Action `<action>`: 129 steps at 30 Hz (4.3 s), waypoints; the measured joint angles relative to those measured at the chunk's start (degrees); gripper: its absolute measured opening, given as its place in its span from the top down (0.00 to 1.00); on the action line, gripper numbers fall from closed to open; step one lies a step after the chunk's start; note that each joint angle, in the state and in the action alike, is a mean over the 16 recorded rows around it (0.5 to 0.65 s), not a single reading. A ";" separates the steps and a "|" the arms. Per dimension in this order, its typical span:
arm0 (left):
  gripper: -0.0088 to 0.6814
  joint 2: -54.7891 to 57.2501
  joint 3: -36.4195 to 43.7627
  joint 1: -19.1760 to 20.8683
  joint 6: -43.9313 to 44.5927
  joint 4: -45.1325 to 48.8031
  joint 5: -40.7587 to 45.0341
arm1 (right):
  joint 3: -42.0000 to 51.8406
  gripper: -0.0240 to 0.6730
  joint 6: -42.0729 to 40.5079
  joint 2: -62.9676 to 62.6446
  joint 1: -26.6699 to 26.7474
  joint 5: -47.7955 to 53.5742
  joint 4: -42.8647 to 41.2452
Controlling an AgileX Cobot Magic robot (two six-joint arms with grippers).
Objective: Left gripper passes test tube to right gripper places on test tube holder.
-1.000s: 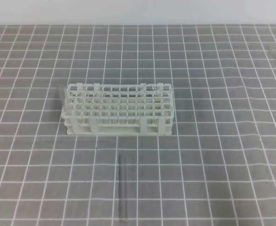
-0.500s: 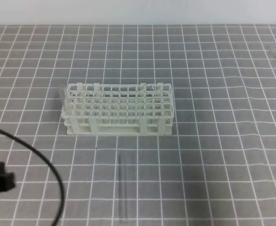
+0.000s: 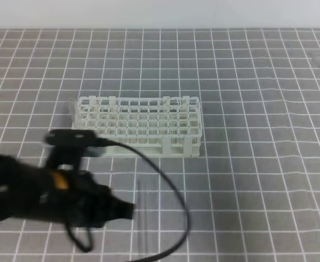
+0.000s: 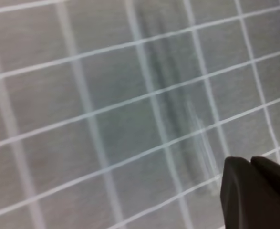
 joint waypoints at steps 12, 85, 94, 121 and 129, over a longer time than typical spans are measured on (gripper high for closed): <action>0.87 17.60 -15.26 -12.13 -3.33 2.94 2.91 | 0.00 0.98 -0.29 0.36 0.00 2.25 -0.13; 0.68 35.06 -21.65 -13.63 -21.25 19.45 20.03 | 0.00 0.98 -3.29 0.36 0.00 2.09 2.82; 0.82 35.01 -21.60 -13.65 -18.44 20.26 20.23 | 0.00 0.98 -3.29 0.36 0.00 2.09 2.90; 0.89 3.67 -7.33 -17.48 -16.95 32.41 -2.01 | -1.08 0.98 -5.16 1.16 0.00 4.06 8.61; 0.87 -9.87 9.81 -17.44 -22.31 40.40 -25.06 | -4.51 0.98 -12.17 5.82 0.23 7.66 19.61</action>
